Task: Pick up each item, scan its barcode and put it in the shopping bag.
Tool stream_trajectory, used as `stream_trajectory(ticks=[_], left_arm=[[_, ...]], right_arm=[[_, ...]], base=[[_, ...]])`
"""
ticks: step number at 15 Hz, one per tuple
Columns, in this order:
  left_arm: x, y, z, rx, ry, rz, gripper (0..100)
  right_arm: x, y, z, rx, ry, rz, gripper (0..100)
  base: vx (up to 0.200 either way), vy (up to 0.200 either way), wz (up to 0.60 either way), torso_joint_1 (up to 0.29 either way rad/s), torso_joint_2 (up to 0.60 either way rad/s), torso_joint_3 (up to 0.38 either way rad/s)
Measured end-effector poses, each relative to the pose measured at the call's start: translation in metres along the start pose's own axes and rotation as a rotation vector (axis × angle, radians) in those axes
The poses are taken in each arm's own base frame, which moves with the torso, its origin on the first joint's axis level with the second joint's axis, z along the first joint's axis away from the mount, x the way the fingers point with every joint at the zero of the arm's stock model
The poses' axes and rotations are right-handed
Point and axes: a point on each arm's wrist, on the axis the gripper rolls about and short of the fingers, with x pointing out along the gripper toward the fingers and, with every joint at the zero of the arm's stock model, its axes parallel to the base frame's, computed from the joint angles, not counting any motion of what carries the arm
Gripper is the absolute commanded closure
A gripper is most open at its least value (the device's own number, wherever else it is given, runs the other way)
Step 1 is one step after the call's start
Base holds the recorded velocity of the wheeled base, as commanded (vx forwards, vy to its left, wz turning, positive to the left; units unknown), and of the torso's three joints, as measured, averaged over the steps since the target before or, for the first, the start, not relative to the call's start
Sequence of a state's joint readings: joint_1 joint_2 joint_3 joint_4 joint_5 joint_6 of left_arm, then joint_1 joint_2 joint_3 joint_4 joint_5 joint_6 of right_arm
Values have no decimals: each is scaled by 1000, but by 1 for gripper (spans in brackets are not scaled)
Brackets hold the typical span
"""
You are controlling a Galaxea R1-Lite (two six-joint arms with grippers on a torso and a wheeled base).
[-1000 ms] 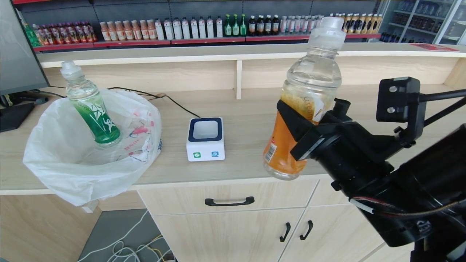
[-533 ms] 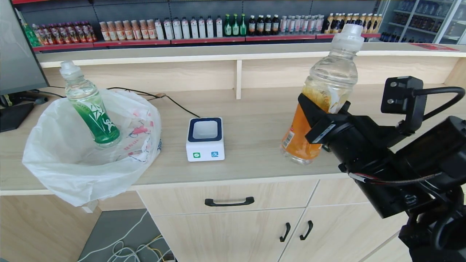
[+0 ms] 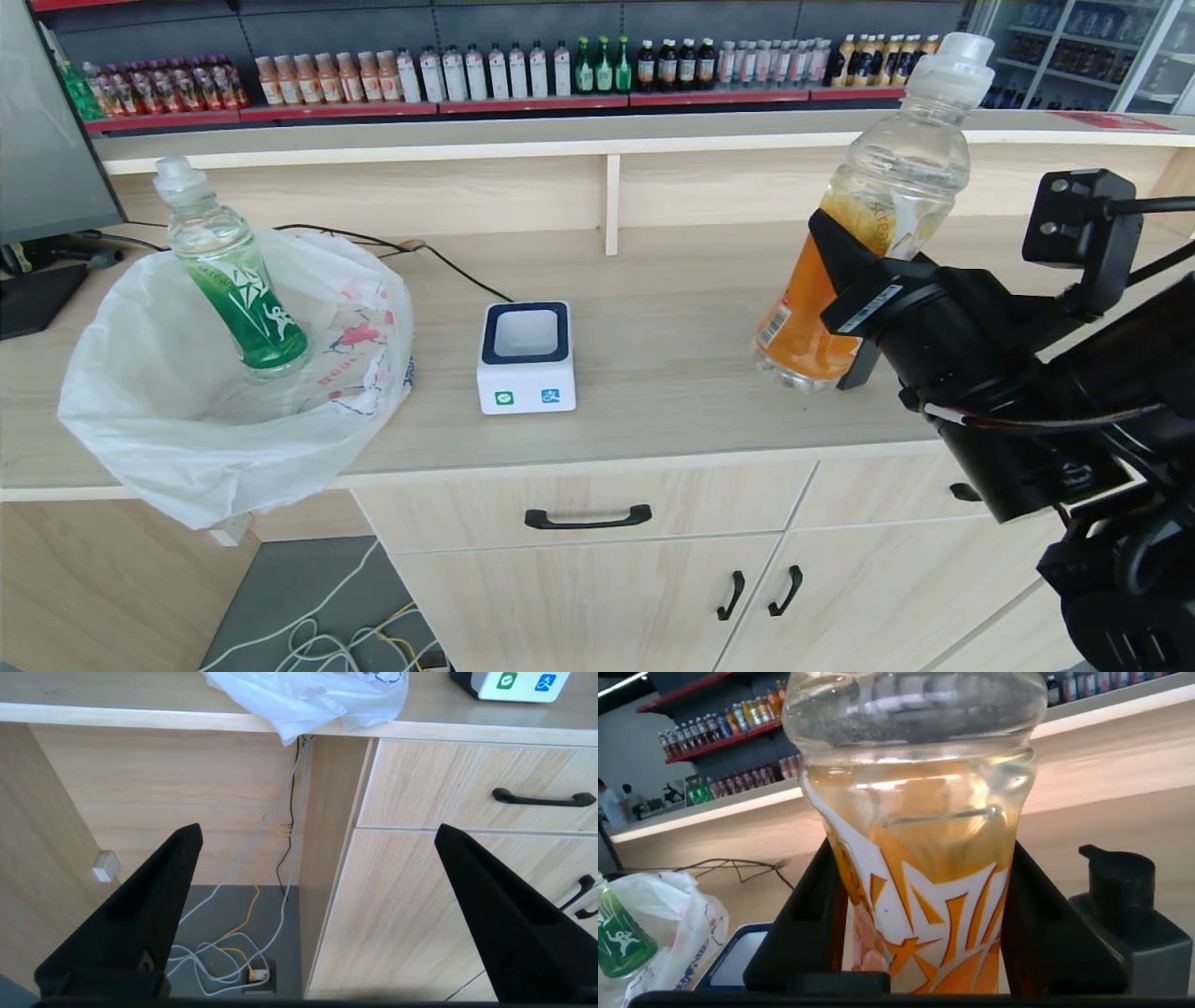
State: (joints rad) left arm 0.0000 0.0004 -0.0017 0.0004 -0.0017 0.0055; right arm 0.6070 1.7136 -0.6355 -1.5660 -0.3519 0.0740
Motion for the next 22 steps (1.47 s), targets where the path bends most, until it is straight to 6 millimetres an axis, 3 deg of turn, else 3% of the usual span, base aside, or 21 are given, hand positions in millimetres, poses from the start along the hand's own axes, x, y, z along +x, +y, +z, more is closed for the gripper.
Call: stream_trajectory(ticks=[14, 19, 22], left_arm=[[0, 0, 0, -1, 0, 0, 0], [0, 0, 0, 1, 0, 0, 0], [0, 0, 0, 1, 0, 1, 0]], right_arm=[[-17, 14, -4, -3, 50, 34, 100], [-33, 18, -5, -23, 90, 64, 100], [-33, 18, -3, -52, 80, 65, 100]], base=[[0, 200, 0, 6, 2, 3], [0, 0, 0, 0, 0, 0], [0, 0, 0, 0, 0, 0]])
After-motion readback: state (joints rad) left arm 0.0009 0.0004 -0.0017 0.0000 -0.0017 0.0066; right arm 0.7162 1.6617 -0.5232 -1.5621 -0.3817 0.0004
